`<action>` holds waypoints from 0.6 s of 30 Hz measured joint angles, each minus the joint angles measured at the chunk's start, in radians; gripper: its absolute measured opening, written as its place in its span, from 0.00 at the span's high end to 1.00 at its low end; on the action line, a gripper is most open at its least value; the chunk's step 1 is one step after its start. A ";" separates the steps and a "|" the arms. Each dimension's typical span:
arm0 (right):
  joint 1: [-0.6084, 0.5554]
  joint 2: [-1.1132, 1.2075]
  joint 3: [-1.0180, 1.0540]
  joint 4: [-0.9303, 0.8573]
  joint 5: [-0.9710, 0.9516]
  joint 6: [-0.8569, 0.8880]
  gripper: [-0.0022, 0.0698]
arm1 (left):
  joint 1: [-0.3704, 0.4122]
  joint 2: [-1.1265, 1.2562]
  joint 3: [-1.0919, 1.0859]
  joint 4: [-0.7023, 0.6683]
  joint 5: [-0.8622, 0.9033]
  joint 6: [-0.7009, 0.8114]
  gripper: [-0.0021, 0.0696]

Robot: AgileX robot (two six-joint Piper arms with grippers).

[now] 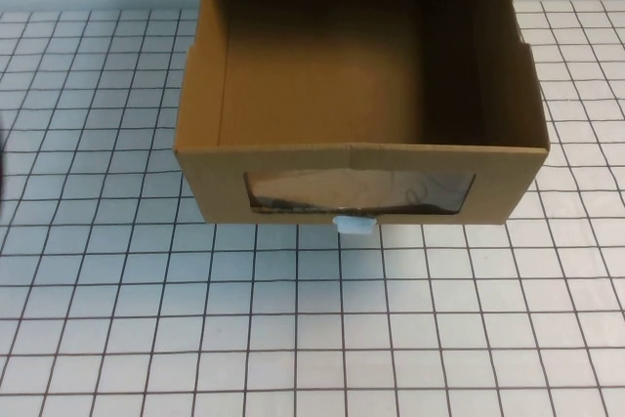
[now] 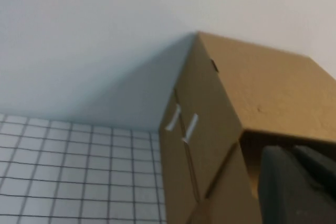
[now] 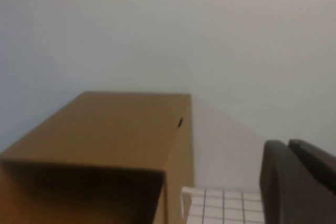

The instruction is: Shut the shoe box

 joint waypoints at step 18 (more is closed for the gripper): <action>0.518 0.249 0.057 0.754 0.214 -1.500 0.99 | -0.008 0.939 -0.880 -0.942 0.565 0.877 0.97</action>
